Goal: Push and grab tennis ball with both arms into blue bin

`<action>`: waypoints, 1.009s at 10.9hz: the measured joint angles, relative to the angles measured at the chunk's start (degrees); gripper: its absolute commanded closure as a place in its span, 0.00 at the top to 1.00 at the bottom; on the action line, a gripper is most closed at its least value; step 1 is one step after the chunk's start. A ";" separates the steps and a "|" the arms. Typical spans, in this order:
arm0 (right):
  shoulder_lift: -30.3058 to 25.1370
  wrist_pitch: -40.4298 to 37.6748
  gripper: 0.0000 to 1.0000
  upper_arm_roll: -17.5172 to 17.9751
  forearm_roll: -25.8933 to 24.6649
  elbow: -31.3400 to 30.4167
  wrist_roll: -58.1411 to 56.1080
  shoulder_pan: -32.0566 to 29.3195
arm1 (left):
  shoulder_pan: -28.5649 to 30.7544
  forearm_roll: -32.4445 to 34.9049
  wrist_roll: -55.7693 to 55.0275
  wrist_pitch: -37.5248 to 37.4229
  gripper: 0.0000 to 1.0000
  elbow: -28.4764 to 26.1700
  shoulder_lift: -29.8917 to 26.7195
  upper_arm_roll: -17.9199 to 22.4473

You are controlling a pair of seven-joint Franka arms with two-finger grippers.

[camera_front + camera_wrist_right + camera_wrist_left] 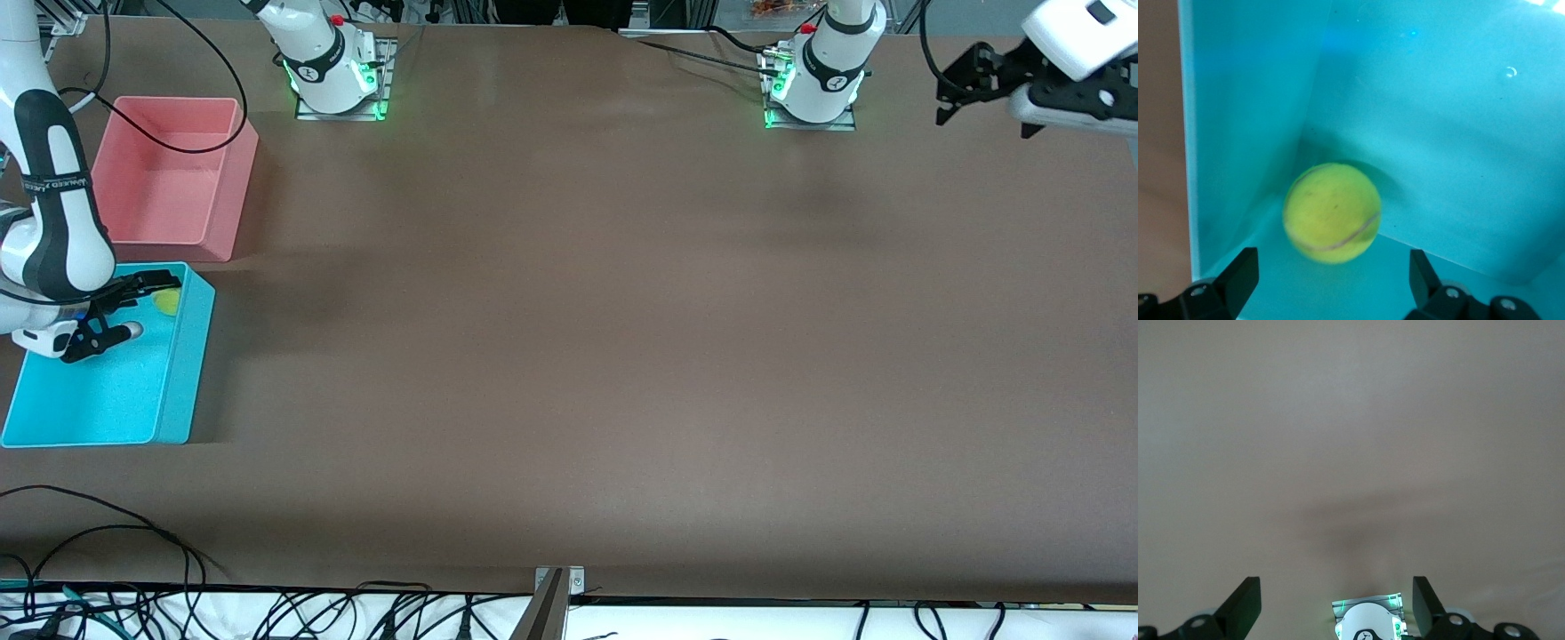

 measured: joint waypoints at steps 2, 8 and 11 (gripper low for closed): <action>-0.01 -0.01 1.00 0.02 0.13 0.09 0.00 0.02 | 1.56 0.00 0.13 0.15 1.00 0.47 2.05 0.76; -6.33 -10.13 1.00 0.61 0.19 5.82 9.74 2.76 | 1.65 0.00 0.13 0.14 1.00 3.39 3.79 0.75; -14.54 -16.35 1.00 0.84 -1.27 6.90 20.86 8.47 | 1.62 0.00 0.13 0.14 1.00 3.43 3.81 0.56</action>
